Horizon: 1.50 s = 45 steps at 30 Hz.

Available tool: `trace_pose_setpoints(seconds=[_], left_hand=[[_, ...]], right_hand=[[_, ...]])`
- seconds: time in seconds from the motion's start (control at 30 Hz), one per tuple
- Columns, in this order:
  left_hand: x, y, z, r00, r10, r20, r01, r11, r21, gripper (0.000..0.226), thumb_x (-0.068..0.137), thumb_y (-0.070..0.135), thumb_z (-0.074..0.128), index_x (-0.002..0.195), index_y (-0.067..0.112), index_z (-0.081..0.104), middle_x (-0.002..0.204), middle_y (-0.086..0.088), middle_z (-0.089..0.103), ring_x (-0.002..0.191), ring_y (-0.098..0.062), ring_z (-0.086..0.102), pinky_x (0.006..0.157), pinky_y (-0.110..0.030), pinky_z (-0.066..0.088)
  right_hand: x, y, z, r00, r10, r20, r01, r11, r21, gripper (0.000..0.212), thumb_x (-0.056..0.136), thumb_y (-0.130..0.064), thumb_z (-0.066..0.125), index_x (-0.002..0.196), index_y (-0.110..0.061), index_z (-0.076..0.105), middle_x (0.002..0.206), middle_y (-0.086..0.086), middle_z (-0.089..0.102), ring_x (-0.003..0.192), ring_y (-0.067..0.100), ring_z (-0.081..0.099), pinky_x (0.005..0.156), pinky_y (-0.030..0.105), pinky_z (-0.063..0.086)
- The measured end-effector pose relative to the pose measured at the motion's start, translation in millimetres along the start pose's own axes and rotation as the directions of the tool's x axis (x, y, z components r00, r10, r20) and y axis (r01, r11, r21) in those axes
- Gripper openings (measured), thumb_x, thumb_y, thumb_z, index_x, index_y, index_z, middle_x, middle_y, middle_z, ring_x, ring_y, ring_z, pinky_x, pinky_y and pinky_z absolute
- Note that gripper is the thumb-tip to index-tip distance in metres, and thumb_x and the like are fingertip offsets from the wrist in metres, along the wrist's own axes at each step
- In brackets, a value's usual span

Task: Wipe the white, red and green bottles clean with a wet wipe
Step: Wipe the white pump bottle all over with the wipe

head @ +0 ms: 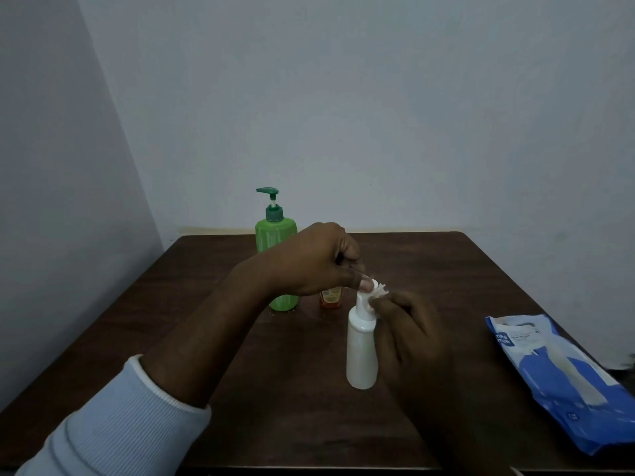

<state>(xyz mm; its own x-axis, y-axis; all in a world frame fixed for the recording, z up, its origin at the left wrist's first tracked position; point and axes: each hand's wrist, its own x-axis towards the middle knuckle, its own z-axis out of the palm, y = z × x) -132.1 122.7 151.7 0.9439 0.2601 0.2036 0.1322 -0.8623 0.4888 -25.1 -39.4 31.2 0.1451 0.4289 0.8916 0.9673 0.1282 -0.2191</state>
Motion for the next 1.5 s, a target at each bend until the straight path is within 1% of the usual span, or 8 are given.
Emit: trace_pose_setpoints(seconds=[0.27, 0.43, 0.8, 0.9, 1.03, 1.17, 1.3, 1.5], left_hand=[[-1.1, 2.0, -1.4, 1.000, -0.013, 0.028, 0.014, 0.999, -0.036, 0.018, 0.086, 0.034, 0.082, 0.087, 0.016, 0.082, 0.082, -0.008, 0.079, 0.079, -0.027, 0.074, 0.077, -0.050, 0.059], [-0.6, 5.9, -1.4, 1.000, -0.019, 0.019, 0.019, 1.000, -0.016, 0.019, 0.087, 0.031, 0.081, 0.086, 0.012, 0.081, 0.064, -0.004, 0.069, 0.059, -0.012, 0.062, 0.060, -0.026, 0.049], [-4.4, 10.1, -2.7, 0.999, -0.037, 0.023, 0.036, 0.999, 0.015, 0.020, 0.087, 0.035, 0.082, 0.084, 0.015, 0.081, 0.071, 0.002, 0.074, 0.058, -0.002, 0.061, 0.055, -0.018, 0.046], [-6.0, 11.5, -3.2, 0.999, -0.031, 0.019, 0.031, 1.000, 0.002, 0.022, 0.087, 0.037, 0.081, 0.082, 0.015, 0.081, 0.073, 0.003, 0.076, 0.066, -0.010, 0.069, 0.065, -0.034, 0.056], [-8.2, 11.8, -1.5, 1.000, -0.006, -0.021, 0.007, 0.999, 0.039, 0.025, 0.085, 0.038, 0.082, 0.081, 0.013, 0.080, 0.063, 0.012, 0.069, 0.055, 0.001, 0.059, 0.052, -0.016, 0.043], [-8.6, 11.1, 1.7, 0.999, 0.028, -0.041, -0.025, 0.997, 0.078, 0.032, 0.087, 0.037, 0.080, 0.084, 0.005, 0.077, 0.062, 0.014, 0.066, 0.056, 0.000, 0.057, 0.052, -0.014, 0.039], [-6.0, 11.7, 3.2, 0.999, 0.034, -0.031, -0.032, 0.997, 0.066, 0.032, 0.089, 0.032, 0.079, 0.081, 0.002, 0.077, 0.062, 0.027, 0.067, 0.056, -0.008, 0.059, 0.051, -0.025, 0.043], [-4.7, 10.3, 1.2, 1.000, 0.011, -0.007, -0.011, 0.999, 0.036, 0.024, 0.089, 0.031, 0.080, 0.080, 0.008, 0.081, 0.070, 0.020, 0.074, 0.066, -0.019, 0.069, 0.061, -0.036, 0.052]], right_hand=[[3.9, -21.4, 19.6, 0.998, -0.039, -0.052, 0.026, 0.975, -0.220, 0.024, 0.086, -0.004, 0.064, 0.109, -0.001, 0.068, 0.098, 0.016, 0.062, 0.086, 0.026, 0.057, 0.073, 0.036, 0.048], [-4.1, -10.9, 13.8, 0.996, -0.036, -0.081, 0.024, 0.989, -0.145, 0.030, 0.087, -0.012, 0.057, 0.116, -0.009, 0.053, 0.105, 0.008, 0.052, 0.092, 0.018, 0.052, 0.088, 0.020, 0.038], [6.5, -7.7, -13.2, 0.853, 0.516, -0.077, -0.490, 0.843, 0.221, 0.025, 0.085, 0.001, 0.063, 0.095, -0.022, 0.060, 0.090, -0.022, 0.055, 0.089, -0.014, 0.057, 0.074, -0.002, 0.040], [13.5, -9.6, -17.1, 0.743, 0.669, 0.031, -0.576, 0.615, 0.539, 0.018, 0.089, -0.005, 0.059, 0.093, -0.021, 0.065, 0.093, -0.014, 0.065, 0.085, -0.009, 0.062, 0.065, 0.004, 0.047], [15.2, 1.4, -10.9, 0.500, 0.848, 0.176, -0.607, 0.198, 0.770, 0.018, 0.087, 0.002, 0.058, 0.098, -0.009, 0.066, 0.103, 0.000, 0.068, 0.089, 0.013, 0.066, 0.062, 0.016, 0.055], [8.5, 0.4, -20.4, 0.650, 0.754, 0.096, -0.659, 0.496, 0.565, 0.020, 0.089, -0.008, 0.060, 0.097, -0.026, 0.067, 0.097, -0.017, 0.066, 0.092, -0.004, 0.063, 0.066, 0.009, 0.050], [1.2, -3.2, -12.2, 0.944, 0.328, 0.023, -0.324, 0.916, 0.234, 0.014, 0.096, -0.013, 0.052, 0.103, -0.018, 0.063, 0.103, -0.013, 0.063, 0.099, -0.004, 0.058, 0.085, 0.006, 0.043], [-17.0, 7.8, -3.2, 0.994, 0.083, 0.064, -0.092, 0.984, 0.153, 0.032, 0.101, -0.027, 0.038, 0.117, -0.006, 0.057, 0.116, -0.005, 0.055, 0.116, -0.003, 0.046, 0.101, 0.009, 0.034]])
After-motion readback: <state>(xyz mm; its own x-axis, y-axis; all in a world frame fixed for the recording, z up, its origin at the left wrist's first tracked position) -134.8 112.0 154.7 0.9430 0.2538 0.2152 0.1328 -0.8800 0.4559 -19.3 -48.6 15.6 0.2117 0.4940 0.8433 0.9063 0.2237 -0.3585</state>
